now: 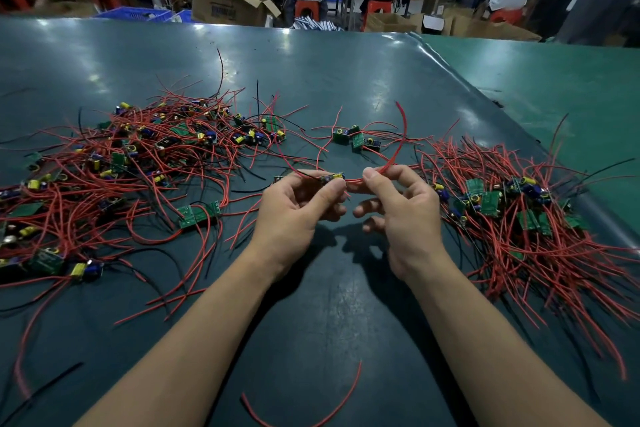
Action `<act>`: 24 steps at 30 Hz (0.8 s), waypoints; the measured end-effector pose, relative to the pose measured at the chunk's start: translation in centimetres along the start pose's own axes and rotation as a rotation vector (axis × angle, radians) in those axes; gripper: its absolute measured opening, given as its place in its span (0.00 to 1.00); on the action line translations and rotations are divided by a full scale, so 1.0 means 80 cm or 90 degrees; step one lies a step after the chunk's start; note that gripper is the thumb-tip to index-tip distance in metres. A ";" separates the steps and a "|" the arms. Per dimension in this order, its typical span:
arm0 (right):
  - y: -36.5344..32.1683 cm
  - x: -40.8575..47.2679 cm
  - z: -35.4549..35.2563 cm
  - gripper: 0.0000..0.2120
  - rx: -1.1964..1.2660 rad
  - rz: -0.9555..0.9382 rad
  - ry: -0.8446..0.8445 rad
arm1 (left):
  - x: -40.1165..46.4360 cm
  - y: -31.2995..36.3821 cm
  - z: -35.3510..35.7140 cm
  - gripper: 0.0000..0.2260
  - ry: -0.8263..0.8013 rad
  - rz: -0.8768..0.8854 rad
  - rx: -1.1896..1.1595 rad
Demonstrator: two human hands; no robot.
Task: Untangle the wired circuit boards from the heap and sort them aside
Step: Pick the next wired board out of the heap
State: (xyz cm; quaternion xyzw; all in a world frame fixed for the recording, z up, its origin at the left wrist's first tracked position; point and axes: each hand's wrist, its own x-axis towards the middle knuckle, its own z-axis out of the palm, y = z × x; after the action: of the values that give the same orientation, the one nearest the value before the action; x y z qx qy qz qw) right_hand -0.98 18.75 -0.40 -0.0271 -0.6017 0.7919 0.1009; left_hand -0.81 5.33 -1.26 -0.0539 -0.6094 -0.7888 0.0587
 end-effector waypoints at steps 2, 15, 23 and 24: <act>0.000 0.002 0.001 0.07 -0.007 -0.028 0.050 | 0.000 0.001 -0.001 0.02 0.001 -0.003 0.000; -0.004 0.021 -0.021 0.05 0.059 -0.065 0.270 | 0.005 0.005 -0.008 0.10 -0.027 -0.088 -0.094; -0.015 0.021 -0.026 0.09 0.166 0.014 0.216 | 0.009 0.004 -0.011 0.08 0.018 -0.110 -0.087; -0.019 0.022 -0.028 0.10 0.244 0.054 0.199 | 0.009 0.004 -0.011 0.06 0.019 -0.115 -0.087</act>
State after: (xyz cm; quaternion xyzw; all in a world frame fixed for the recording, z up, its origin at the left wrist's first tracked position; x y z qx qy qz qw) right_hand -2.11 21.59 0.62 -0.1551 -0.4161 0.8811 0.1629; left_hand -1.51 4.42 -1.07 0.0094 -0.5556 -0.8314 -0.0074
